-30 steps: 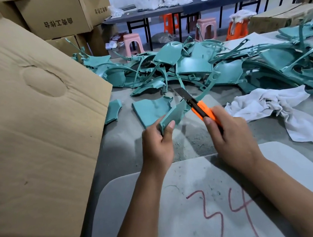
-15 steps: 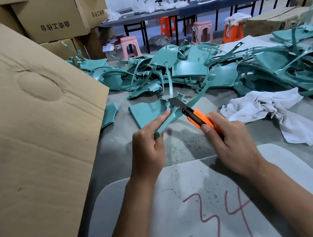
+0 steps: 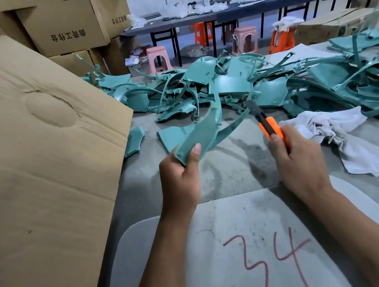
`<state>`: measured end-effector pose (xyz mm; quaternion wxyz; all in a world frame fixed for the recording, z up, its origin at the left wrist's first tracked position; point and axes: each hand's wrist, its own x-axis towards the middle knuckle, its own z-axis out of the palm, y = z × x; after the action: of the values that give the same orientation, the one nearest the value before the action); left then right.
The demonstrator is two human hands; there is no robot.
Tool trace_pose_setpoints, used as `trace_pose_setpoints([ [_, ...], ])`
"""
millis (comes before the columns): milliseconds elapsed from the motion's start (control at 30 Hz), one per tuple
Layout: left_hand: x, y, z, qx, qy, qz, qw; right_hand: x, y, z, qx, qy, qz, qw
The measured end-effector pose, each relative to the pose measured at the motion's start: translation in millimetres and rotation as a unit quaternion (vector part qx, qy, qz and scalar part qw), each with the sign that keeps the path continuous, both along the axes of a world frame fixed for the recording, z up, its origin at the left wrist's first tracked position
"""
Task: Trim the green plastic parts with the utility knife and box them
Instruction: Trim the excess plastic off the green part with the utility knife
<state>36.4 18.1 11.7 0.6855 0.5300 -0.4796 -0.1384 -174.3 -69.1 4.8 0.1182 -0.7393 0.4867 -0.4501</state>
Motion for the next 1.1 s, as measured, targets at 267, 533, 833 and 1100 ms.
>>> trace_pose_setpoints([
  [267,-2.8,-3.8,11.2,-0.015,0.417,-0.136,0.898,18.9,26.0,2.6,-0.067,0.018,0.169,0.983],
  [533,10.8,-2.7,2.3,0.013,0.125,-0.048,0.991,18.5,32.0,8.3,-0.045,-0.071,0.153,0.985],
  [833,27.3,-0.5,1.7,0.017,-0.104,-0.073,0.992,11.5,19.4,4.0,0.037,-0.022,0.141,0.989],
  [1100,34.8,2.8,1.8,-0.004,-0.151,-0.002,0.989,-2.4,7.5,4.1,0.067,0.041,0.195,0.978],
])
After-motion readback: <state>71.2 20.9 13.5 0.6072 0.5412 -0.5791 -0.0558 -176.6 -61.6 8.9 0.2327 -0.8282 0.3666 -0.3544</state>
